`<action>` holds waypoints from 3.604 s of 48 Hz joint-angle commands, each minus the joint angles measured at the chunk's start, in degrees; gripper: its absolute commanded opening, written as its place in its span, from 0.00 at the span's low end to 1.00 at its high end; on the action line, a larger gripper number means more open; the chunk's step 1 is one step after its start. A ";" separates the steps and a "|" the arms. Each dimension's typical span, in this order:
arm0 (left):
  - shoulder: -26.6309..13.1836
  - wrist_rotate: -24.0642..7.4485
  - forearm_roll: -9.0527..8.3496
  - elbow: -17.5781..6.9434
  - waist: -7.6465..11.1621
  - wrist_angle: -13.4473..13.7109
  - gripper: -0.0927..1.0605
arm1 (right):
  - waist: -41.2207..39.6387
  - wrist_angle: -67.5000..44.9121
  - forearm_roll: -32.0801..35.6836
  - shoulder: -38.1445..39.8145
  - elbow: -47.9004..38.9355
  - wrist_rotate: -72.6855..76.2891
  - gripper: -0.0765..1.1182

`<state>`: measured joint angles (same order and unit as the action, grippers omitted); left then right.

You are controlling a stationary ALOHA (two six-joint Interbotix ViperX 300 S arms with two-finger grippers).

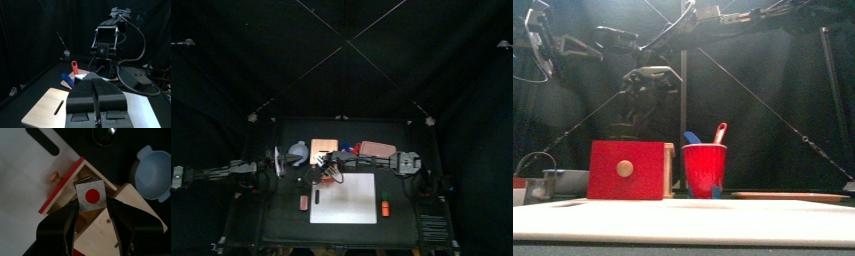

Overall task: Place sushi on board then cut the sushi with the knife then place the pieces on the plate
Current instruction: Place the sushi on the board

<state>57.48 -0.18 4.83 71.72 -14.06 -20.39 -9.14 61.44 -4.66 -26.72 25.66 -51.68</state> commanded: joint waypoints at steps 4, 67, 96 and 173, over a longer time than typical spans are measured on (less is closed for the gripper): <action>-0.09 -0.09 0.00 -0.70 -0.53 -0.62 0.14 | 0.00 3.96 3.34 4.66 3.60 5.62 0.64; -0.09 -0.09 -0.44 -0.88 -1.14 -0.62 0.14 | 1.58 -8.09 1.49 30.59 -35.95 41.66 0.63; -0.97 0.18 -0.26 -0.79 -1.14 -2.46 0.14 | 2.72 -32.70 -8.00 35.16 -54.14 47.02 0.63; -1.41 0.44 2.20 2.64 -2.29 -2.46 0.14 | 26.37 -16.44 51.94 20.13 -47.99 88.33 0.64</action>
<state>56.43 0.18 6.94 75.06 -16.17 -22.32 16.44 44.38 47.64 -7.38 -24.08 36.39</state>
